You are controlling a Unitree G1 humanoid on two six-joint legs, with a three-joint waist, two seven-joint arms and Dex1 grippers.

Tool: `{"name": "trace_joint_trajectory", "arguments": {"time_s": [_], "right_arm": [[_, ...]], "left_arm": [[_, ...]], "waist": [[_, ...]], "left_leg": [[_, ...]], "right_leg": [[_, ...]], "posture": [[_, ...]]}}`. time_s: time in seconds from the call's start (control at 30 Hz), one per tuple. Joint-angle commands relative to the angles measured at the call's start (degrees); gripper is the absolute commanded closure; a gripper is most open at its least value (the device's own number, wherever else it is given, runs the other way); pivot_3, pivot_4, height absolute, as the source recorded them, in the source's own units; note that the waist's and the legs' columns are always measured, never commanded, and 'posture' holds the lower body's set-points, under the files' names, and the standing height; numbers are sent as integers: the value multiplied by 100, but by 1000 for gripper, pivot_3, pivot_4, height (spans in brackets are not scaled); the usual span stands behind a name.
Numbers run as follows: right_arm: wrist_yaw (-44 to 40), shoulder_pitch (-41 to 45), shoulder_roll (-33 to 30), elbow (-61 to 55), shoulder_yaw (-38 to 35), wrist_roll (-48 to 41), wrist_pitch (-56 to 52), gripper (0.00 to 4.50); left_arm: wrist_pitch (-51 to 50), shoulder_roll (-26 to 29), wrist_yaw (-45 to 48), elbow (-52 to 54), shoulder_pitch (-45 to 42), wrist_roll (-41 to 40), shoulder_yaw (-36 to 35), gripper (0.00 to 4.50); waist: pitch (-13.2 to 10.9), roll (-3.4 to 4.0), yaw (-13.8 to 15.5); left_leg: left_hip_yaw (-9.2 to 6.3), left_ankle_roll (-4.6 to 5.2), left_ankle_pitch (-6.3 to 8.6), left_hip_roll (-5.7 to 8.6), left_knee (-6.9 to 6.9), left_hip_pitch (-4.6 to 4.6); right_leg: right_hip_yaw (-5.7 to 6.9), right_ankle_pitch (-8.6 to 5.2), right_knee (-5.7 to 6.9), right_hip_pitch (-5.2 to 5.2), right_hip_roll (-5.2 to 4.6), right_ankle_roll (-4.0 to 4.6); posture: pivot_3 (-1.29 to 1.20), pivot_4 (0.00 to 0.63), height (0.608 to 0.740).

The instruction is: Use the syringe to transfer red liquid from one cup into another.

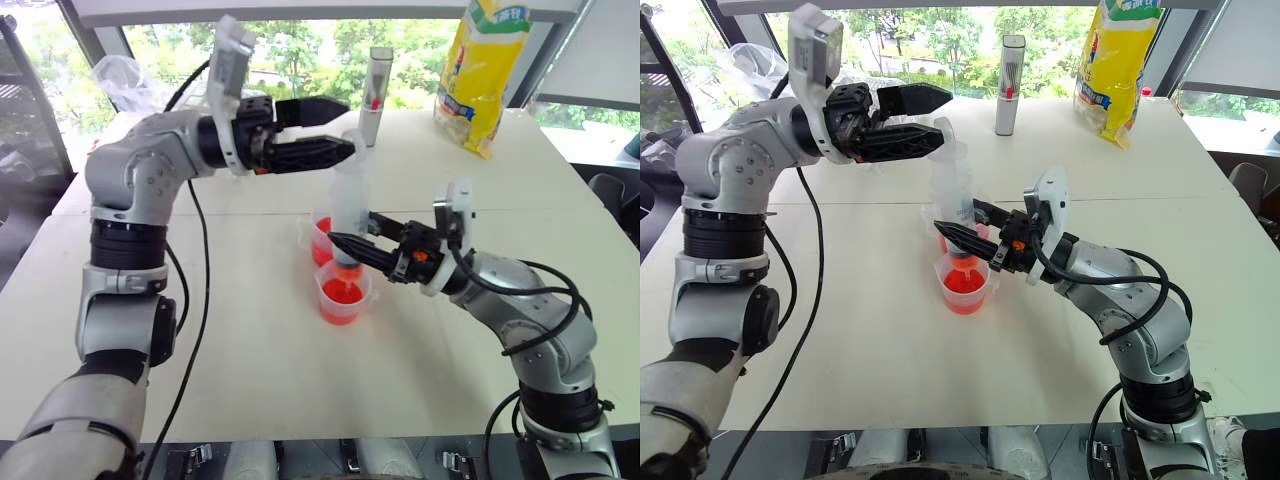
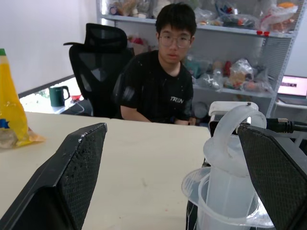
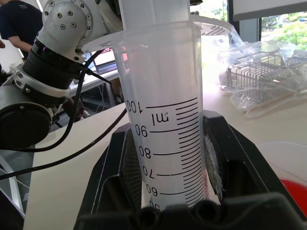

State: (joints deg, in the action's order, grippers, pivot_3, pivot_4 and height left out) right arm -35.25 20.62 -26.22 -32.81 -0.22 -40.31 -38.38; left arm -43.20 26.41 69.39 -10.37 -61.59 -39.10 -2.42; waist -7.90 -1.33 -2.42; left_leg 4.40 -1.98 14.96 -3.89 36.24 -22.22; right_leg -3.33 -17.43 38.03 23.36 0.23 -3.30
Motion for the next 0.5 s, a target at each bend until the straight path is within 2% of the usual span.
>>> {"name": "trace_joint_trajectory", "arguments": {"time_s": [0.03, 0.07, 0.3, 0.5], "right_arm": [[-19, 136, -15, -172, -32, -35, 144, 3105], [-20, 135, -16, -170, -33, -33, 144, 3105], [-10, 142, -21, -166, -53, -54, 124, 3105], [-8, 195, -4, -136, -84, -108, 94, 3105]], "left_arm": [[102, -119, -48, 167, -150, 38, 117, 579], [97, -153, -64, 181, -152, 34, 124, 920], [-95, -258, -30, 379, -114, -156, 150, 4380], [-195, -224, 35, 452, -94, -177, 181, 4452]], "waist": [[0, 0, 6], [0, 0, 8], [0, 0, -4], [0, 0, 5]], "left_leg": [[0, 0, 0, 0, 0, 0], [0, 0, 0, 0, 1, 0], [0, 0, 0, 0, 0, 0], [0, 0, 0, 0, 0, 1]], "right_leg": [[0, 0, 0, 0, 0, 0], [0, 0, 0, -1, 0, 0], [-1, 0, -1, -1, 0, 0], [-1, 0, -1, -2, 1, 0]], "posture": [[0, 150, 740], [0, 150, 740], [0, 150, 740], [0, 150, 740]]}}
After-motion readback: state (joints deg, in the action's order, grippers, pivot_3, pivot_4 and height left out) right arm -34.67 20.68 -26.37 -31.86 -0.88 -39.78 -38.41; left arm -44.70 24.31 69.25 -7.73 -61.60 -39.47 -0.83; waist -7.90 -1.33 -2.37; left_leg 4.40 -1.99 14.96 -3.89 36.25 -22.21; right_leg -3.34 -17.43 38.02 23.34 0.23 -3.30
